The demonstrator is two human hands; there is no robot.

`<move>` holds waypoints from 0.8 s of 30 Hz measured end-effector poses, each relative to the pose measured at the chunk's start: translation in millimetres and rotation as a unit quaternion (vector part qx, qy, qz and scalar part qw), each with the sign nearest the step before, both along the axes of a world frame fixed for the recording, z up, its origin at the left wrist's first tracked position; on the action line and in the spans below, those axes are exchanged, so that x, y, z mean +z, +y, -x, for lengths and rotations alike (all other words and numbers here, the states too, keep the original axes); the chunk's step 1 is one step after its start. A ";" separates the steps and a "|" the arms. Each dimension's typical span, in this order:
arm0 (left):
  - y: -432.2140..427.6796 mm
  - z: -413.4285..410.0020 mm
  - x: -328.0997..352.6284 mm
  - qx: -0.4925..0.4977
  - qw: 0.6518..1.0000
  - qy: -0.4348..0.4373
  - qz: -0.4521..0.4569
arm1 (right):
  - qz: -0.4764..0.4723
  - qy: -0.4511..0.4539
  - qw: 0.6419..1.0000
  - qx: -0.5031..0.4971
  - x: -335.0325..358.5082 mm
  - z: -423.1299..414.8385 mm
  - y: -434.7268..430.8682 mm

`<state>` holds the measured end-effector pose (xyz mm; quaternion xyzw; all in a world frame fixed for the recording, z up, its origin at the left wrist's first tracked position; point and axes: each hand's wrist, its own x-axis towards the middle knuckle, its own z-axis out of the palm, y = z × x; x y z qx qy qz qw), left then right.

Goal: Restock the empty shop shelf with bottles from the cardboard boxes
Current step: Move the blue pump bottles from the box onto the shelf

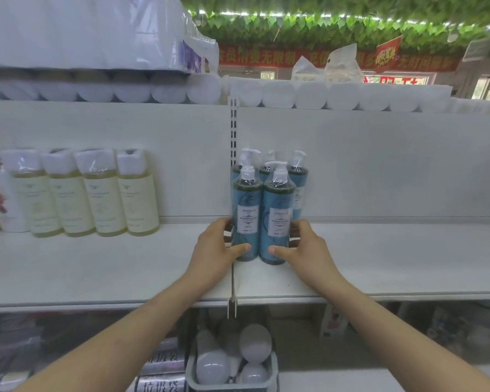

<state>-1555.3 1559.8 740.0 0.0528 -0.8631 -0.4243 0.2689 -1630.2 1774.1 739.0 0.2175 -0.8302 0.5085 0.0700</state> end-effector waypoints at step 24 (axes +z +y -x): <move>-13.1 40.4 2.5 0.035 0.999 -0.013 -0.029 | 0.009 0.000 1.000 -0.029 4.7 39.1 -31.3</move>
